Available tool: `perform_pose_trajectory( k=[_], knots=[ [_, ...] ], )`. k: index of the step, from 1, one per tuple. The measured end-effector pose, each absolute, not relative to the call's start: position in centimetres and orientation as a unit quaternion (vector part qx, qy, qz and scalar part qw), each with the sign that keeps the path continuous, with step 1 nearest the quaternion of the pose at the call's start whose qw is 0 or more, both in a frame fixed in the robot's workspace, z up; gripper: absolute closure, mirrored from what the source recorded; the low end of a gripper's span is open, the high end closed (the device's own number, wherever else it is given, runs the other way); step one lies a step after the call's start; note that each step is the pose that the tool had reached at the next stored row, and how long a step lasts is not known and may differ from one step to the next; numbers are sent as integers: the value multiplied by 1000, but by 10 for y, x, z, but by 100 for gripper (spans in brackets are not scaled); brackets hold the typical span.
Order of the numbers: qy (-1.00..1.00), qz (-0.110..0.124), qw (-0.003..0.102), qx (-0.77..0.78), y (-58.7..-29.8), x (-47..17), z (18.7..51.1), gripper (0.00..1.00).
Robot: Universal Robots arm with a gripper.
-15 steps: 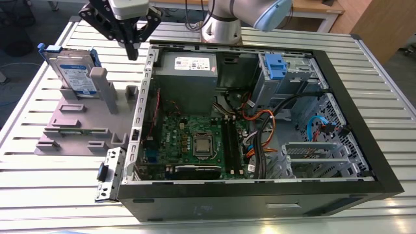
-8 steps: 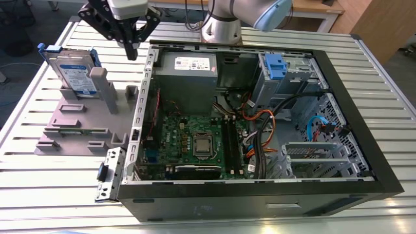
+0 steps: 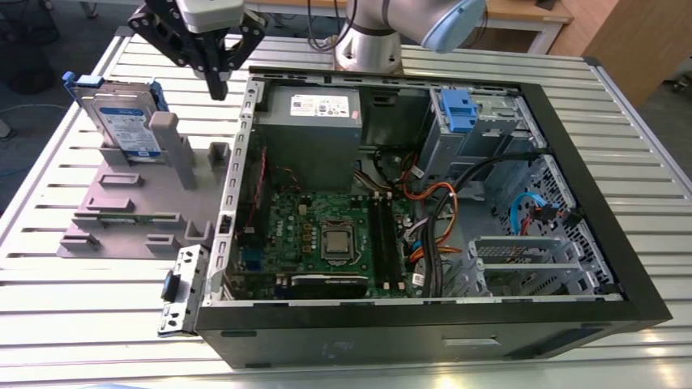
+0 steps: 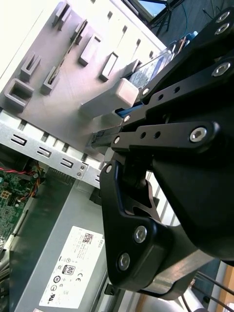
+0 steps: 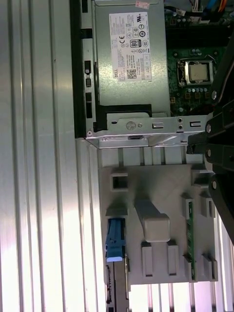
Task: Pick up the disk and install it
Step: 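Reach for the disk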
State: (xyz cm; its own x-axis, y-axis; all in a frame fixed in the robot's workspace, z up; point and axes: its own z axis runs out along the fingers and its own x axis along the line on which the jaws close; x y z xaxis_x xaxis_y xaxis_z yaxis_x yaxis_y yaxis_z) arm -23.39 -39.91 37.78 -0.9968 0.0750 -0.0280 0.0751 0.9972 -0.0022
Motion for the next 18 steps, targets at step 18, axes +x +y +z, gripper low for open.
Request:
perform_pose_trajectory(
  k=[18],
  knots=[
    [999,-2,14,38,-399,-254,377,89]
  ],
)
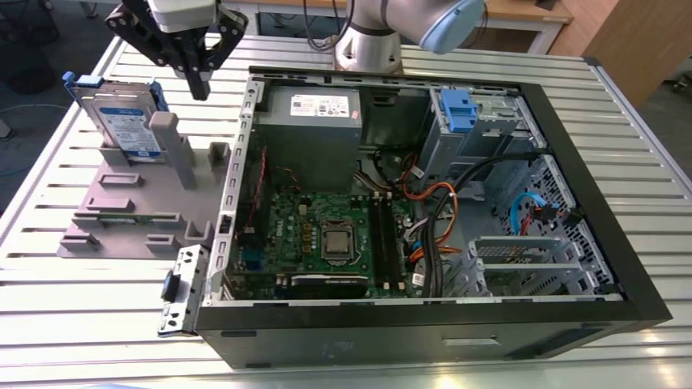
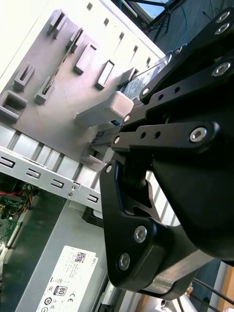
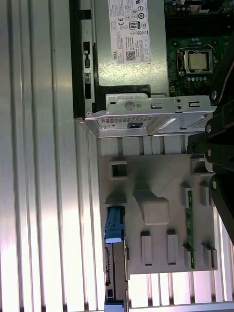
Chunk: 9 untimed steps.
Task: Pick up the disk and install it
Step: 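Reach for the disk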
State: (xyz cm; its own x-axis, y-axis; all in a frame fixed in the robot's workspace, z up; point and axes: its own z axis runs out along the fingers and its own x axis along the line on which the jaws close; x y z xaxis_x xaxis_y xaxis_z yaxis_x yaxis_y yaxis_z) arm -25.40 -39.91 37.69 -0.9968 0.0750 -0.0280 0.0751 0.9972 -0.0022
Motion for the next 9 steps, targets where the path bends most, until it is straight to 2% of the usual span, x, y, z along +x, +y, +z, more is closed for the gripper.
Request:
perform_pose_trajectory(
  k=[9],
  knots=[
    [999,-2,14,38,-399,-257,377,89]
  ],
)
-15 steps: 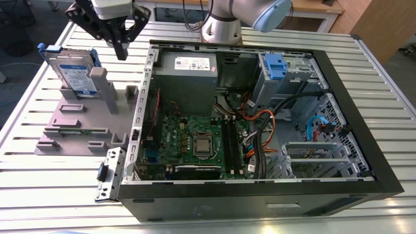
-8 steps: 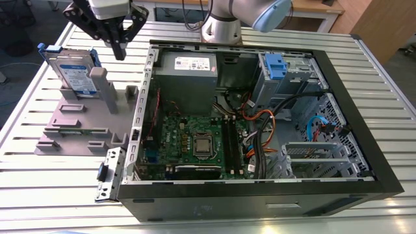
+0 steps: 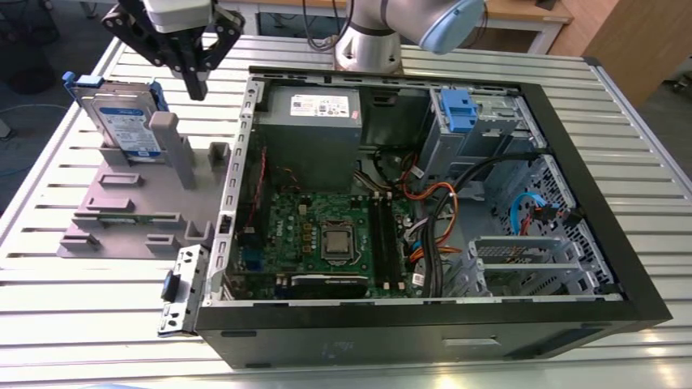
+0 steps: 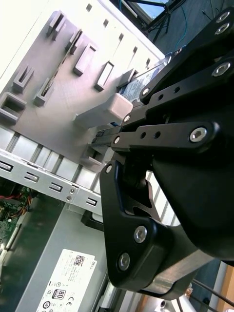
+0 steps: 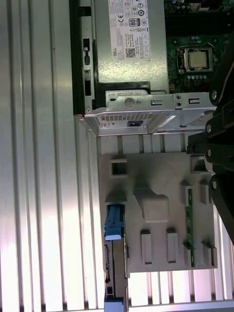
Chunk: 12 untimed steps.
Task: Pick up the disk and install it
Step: 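Reach for the disk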
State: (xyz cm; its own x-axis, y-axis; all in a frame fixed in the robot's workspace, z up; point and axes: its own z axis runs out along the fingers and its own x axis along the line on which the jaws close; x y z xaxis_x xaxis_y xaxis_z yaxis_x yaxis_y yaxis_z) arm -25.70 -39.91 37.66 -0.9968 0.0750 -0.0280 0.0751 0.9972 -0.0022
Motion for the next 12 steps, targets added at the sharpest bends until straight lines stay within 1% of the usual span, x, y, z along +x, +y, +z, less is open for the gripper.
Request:
perform_pose_trajectory(
  k=[12],
  knots=[
    [999,-2,14,38,-399,-259,376,89]
  ],
)
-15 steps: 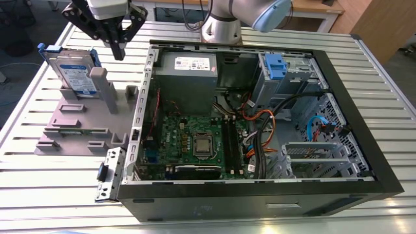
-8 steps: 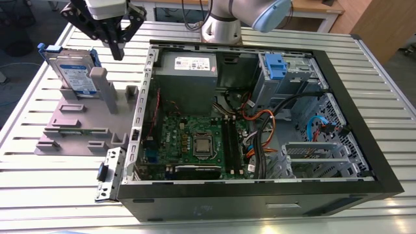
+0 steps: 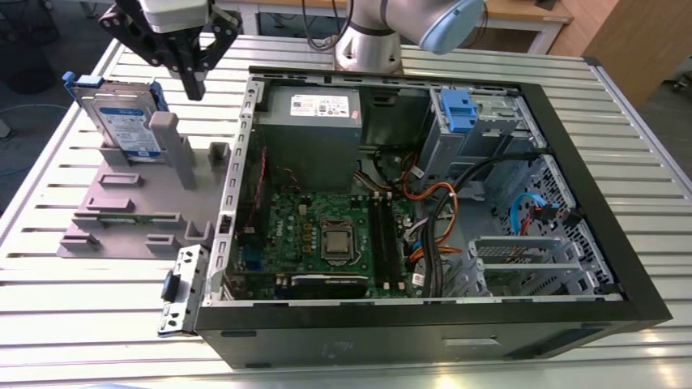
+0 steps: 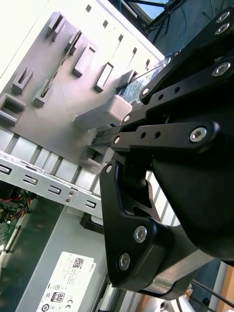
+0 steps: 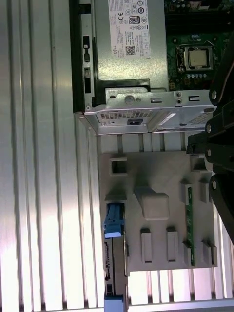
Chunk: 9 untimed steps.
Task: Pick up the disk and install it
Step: 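Reach for the disk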
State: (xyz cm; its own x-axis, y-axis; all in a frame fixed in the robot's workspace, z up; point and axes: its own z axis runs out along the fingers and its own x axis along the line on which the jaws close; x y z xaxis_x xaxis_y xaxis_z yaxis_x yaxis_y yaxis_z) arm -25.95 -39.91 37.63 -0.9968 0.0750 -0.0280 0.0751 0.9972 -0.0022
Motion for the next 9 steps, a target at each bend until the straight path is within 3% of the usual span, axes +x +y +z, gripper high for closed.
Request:
perform_pose_trajectory(
  k=[9],
  knots=[
    [999,-2,14,38,-399,-264,376,89]
  ],
)
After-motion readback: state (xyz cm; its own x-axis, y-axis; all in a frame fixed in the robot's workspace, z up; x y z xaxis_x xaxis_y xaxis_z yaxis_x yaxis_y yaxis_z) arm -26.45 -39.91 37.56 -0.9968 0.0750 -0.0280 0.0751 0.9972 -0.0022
